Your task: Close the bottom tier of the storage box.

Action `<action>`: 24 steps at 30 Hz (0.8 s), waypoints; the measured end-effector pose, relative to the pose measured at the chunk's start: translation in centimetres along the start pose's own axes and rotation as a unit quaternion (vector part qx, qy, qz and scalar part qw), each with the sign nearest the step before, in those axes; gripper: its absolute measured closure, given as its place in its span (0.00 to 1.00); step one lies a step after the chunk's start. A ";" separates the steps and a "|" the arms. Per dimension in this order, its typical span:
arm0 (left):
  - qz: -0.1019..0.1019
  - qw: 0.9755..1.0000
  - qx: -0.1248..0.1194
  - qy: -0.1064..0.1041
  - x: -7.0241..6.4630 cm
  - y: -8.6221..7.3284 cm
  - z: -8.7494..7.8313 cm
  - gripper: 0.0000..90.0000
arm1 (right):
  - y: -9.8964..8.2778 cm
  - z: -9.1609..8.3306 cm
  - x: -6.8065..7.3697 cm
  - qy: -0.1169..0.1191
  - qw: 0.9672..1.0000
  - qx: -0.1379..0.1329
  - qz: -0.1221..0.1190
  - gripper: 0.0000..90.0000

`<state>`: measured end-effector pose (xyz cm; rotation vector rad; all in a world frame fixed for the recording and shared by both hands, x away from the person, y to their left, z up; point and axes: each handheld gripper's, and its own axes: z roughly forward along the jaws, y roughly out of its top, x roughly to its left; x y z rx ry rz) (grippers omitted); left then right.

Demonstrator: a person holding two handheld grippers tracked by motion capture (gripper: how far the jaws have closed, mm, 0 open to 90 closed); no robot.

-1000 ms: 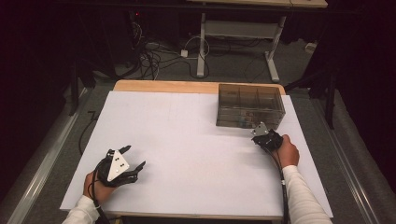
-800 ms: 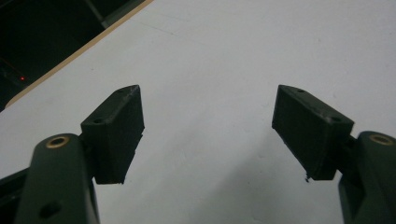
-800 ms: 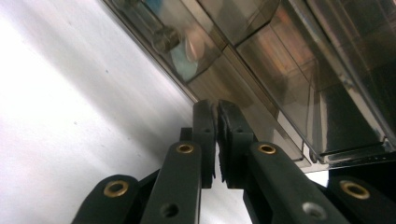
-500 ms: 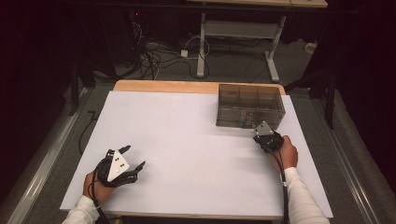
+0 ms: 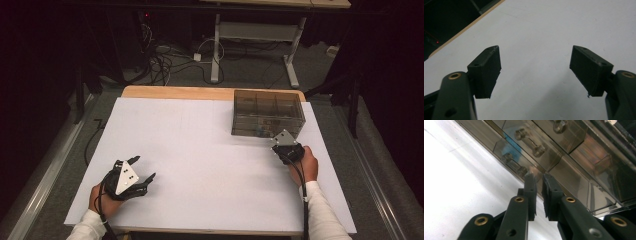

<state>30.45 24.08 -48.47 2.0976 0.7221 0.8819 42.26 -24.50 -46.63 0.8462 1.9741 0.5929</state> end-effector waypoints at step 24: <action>0.003 1.000 0.002 -0.001 0.0 0.0 0.0 0.27 | 0.5 -1.8 -0.8 0.003 0.997 -0.046 0.057 0.66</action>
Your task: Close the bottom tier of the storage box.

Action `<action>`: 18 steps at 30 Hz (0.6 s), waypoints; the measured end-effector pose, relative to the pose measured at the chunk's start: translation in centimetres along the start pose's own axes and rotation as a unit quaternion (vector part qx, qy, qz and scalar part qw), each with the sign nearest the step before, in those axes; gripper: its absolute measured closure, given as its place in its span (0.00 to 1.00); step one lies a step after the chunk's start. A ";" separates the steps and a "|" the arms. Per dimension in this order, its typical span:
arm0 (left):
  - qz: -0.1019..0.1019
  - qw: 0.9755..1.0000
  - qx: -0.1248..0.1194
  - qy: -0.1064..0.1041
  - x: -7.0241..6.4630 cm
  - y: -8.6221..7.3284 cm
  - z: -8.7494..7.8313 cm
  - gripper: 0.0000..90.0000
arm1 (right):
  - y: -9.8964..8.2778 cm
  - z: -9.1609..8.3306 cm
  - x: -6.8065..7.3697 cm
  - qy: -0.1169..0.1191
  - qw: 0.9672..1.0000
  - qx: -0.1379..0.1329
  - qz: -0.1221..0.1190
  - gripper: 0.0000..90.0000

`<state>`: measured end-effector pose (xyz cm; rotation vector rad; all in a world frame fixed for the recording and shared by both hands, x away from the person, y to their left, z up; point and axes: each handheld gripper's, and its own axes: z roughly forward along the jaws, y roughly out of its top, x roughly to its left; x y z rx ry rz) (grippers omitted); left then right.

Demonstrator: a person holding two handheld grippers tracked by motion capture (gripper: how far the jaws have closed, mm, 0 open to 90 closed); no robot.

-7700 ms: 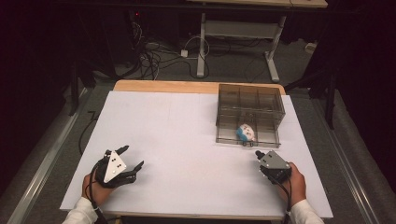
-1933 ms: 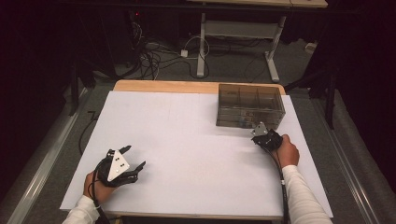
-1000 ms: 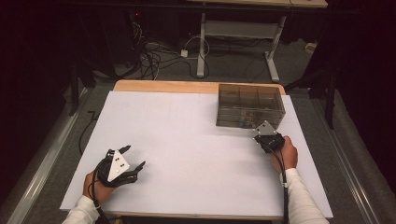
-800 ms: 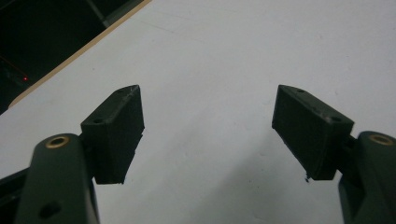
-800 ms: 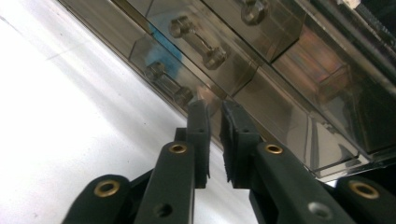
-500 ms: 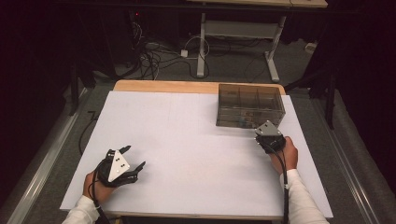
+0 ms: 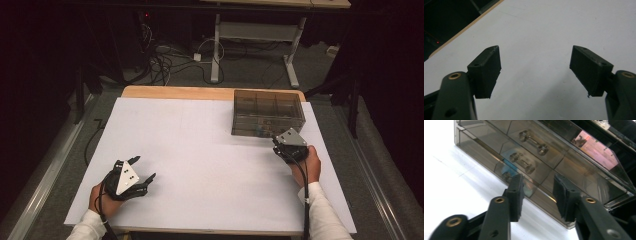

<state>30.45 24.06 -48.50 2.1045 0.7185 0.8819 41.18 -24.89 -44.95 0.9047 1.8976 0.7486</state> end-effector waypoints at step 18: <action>0.001 1.000 0.002 -0.002 0.0 0.0 0.1 0.27 | 0.0 0.2 0.0 0.009 1.000 -0.011 0.025 0.27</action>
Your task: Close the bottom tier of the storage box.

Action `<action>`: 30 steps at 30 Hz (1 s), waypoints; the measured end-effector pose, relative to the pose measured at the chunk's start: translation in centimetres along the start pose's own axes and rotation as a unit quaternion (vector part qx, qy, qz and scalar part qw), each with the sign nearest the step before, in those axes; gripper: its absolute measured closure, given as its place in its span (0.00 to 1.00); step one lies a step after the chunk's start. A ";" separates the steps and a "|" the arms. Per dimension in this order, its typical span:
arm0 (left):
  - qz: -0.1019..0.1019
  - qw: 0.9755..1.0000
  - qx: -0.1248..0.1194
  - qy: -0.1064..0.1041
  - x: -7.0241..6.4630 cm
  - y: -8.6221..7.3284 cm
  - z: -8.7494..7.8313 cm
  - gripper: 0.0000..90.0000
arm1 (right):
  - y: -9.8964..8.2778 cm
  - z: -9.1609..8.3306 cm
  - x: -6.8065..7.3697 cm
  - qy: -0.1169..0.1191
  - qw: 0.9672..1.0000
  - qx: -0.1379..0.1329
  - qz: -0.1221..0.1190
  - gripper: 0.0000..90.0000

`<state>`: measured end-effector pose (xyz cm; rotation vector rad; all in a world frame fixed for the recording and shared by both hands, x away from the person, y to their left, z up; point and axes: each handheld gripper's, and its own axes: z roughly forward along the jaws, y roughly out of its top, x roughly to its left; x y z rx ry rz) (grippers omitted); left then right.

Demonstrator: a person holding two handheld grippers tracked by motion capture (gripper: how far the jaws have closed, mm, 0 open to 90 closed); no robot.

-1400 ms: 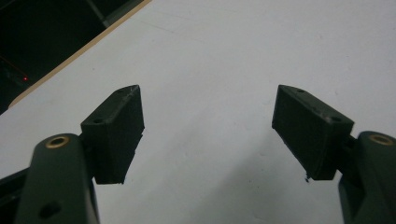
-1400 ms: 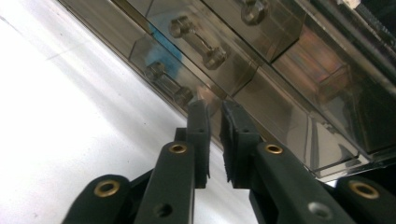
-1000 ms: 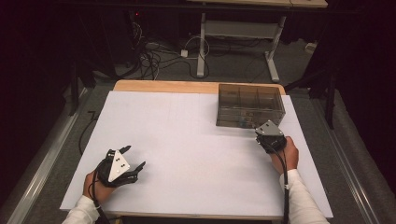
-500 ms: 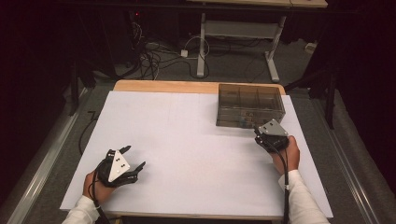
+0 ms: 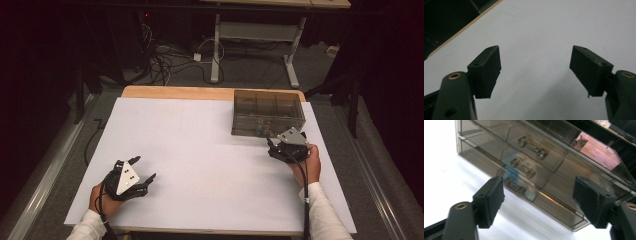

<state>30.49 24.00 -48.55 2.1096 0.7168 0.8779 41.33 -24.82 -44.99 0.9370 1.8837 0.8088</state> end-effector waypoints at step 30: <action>0.002 1.000 0.003 -0.002 -0.1 0.0 0.1 0.27 | 0.8 -1.3 0.8 0.034 0.998 -0.040 0.036 0.19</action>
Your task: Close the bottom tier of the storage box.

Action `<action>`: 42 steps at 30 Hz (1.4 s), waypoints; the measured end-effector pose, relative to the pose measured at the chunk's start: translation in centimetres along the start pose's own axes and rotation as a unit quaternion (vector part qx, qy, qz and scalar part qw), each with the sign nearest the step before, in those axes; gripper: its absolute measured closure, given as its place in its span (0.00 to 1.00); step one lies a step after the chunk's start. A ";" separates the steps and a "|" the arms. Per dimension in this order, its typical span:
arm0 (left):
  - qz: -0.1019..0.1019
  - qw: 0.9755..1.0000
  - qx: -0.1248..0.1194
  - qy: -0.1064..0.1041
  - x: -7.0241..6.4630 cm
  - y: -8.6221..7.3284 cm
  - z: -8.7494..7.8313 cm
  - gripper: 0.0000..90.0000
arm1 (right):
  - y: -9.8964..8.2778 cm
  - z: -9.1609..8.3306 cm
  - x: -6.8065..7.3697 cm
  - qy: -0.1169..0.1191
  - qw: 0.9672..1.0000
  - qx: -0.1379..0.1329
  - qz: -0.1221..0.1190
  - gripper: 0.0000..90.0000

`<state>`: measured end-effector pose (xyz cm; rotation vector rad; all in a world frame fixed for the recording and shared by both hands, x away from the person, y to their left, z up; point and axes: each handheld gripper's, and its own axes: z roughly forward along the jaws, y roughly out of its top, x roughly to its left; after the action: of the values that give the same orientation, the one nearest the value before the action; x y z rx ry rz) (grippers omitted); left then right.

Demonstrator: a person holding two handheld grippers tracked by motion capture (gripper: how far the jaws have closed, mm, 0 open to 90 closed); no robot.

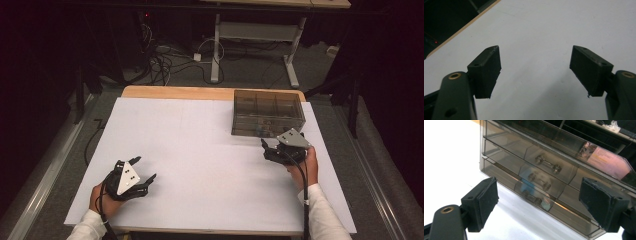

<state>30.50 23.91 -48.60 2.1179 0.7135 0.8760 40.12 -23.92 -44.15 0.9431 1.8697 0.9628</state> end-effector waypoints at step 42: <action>0.006 1.000 0.003 0.000 -0.1 0.0 0.1 0.27 | 1.4 -2.3 1.9 0.027 0.999 -0.037 -0.014 0.18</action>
<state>30.44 23.81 -48.71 2.1291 0.7052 0.8816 37.70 -22.30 -42.72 0.8527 1.8737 1.0439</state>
